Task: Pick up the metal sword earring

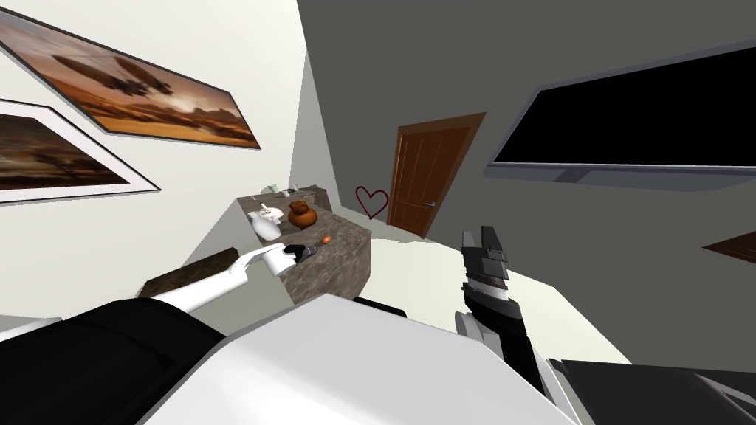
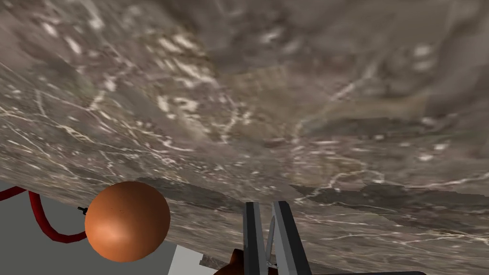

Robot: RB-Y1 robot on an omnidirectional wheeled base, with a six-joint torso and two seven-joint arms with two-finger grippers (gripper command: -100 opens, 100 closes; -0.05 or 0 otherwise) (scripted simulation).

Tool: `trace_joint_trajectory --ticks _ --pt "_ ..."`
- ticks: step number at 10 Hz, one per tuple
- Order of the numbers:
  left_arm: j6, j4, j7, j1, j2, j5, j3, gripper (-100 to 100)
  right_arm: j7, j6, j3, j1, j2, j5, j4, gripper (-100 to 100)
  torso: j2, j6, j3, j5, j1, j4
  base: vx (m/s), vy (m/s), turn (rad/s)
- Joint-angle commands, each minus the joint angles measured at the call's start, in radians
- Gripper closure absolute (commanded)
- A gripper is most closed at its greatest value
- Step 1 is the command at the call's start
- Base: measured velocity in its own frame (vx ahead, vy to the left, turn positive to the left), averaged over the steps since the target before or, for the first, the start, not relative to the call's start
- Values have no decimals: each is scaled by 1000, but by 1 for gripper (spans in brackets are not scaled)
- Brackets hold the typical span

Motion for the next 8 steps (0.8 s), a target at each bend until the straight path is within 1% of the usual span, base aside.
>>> trace_joint_trajectory --ticks 1,3,4,5,6,7,8 --pt "0 0 0 0 0 0 0 100 0 0 0 0 0 0 0 0 0 0 0 0 0 0 0 0 0" --pt "-2 -1 1 -1 0 0 1 100 0 0 0 0 0 0 0 0 -1 -1 -1 0 1 -1 0 0 0" --pt "-1 0 1 -1 0 0 1 0 0 0 0 0 0 0 0 0 -1 0 -1 0 1 -1 0 0 0" --pt "20 -35 6 4 24 15 8 100 0 0 0 0 0 0 0 0 -1 0 -1 0 1 -1 -11 -7 76" --pt "28 -48 8 6 33 21 12 100 0 0 0 0 0 0 0 0 0 -1 0 0 0 -1 -21 -20 96" --pt "21 -39 7 6 24 13 9 100 0 0 0 0 0 0 0 0 1 -1 0 0 -1 0 -10 -11 21" --pt "24 -41 8 6 25 14 10 0 0 0 0 0 0 0 0 0 1 0 0 0 0 0 0 0 0"
